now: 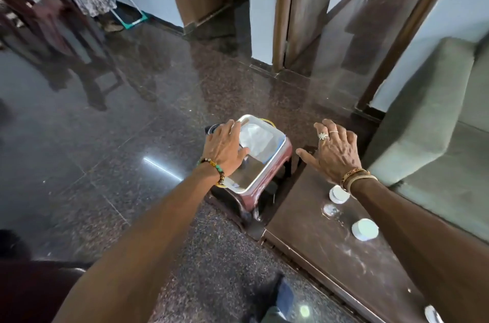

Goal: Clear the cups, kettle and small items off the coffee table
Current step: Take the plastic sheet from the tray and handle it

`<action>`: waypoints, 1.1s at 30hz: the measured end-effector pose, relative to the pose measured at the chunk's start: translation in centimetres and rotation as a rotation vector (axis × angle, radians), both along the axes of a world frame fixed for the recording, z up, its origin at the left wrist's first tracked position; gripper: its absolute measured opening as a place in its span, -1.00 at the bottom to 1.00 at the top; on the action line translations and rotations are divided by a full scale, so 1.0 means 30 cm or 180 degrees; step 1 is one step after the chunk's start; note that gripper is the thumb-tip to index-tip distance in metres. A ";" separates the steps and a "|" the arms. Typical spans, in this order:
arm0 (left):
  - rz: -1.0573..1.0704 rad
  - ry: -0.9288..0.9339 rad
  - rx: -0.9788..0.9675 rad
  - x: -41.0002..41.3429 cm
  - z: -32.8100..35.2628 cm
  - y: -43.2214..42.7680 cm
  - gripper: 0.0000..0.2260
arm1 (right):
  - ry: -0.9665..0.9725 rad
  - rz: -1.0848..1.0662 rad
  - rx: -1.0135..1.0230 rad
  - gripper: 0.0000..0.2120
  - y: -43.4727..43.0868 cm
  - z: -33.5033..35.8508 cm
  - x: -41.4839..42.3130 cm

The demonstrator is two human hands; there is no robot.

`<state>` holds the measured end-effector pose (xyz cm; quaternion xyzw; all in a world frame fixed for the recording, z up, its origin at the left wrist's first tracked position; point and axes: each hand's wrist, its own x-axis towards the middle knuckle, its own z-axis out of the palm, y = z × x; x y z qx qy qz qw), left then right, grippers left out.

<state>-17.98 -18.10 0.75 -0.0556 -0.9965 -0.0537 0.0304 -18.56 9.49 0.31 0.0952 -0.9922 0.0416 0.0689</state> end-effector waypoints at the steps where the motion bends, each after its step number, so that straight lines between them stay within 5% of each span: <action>1: 0.0020 0.0007 0.0019 -0.032 0.003 -0.001 -0.36 | -0.0020 0.0024 0.0008 -0.21 -0.007 0.000 -0.038; 10: 0.0193 -0.0093 0.0401 -0.268 0.005 0.014 -0.43 | -0.0144 0.0154 -0.0080 -0.22 -0.101 0.016 -0.329; 23: -0.0001 -0.1022 0.1010 -0.662 -0.269 0.004 -0.50 | -0.0880 -0.0445 -0.0032 -0.25 -0.222 -0.229 -0.533; 33: -0.0176 -0.1624 0.0646 -0.846 -0.526 0.117 -0.60 | -0.1138 -0.0746 -0.0237 -0.36 -0.209 -0.470 -0.667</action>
